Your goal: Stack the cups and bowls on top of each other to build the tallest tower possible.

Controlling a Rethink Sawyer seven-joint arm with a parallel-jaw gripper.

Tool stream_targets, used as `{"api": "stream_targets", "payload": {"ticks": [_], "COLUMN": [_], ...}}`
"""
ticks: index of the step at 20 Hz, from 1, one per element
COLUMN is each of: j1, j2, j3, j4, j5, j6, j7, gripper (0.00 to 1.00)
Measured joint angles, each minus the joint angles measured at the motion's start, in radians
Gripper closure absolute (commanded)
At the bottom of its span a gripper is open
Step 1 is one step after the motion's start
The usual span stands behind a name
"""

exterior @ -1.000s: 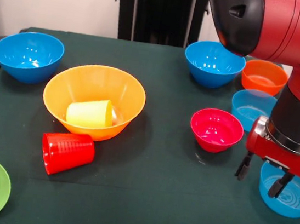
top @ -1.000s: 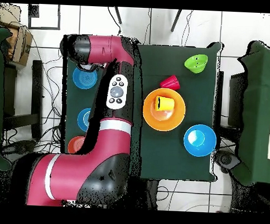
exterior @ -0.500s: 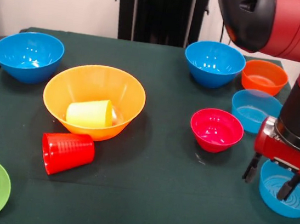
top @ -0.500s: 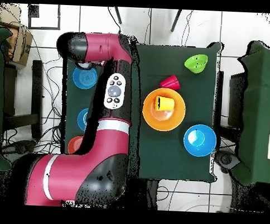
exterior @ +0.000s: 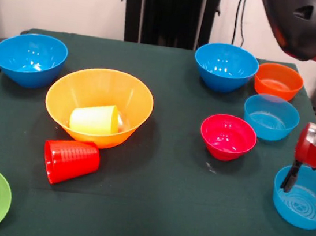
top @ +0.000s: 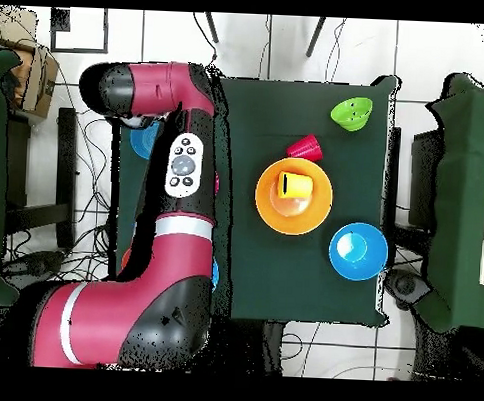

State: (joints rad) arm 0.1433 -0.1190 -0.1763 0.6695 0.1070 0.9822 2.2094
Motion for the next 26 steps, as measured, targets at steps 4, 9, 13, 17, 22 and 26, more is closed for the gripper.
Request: {"api": "stream_targets", "payload": {"ticks": [4,9,13,17,22,26], "j1": [0.008,0.013,0.013,0.01,-0.007,-0.021], "j2": [0.001,0.002,-0.001,-0.011,-0.025,-0.026], "j3": [0.0,0.0,0.0,0.004,0.01,0.01], "j4": [0.003,0.022,0.059,0.115,0.179,0.199], "j5": [0.0,0.0,0.0,0.0,0.0,0.0], "j6": [-0.001,-0.025,-0.077,-0.137,-0.186,-0.194], "j7": [0.0,0.0,0.0,0.0,0.0,0.0], "gripper": [0.0,0.0,0.0,0.0,0.0,0.0]}}
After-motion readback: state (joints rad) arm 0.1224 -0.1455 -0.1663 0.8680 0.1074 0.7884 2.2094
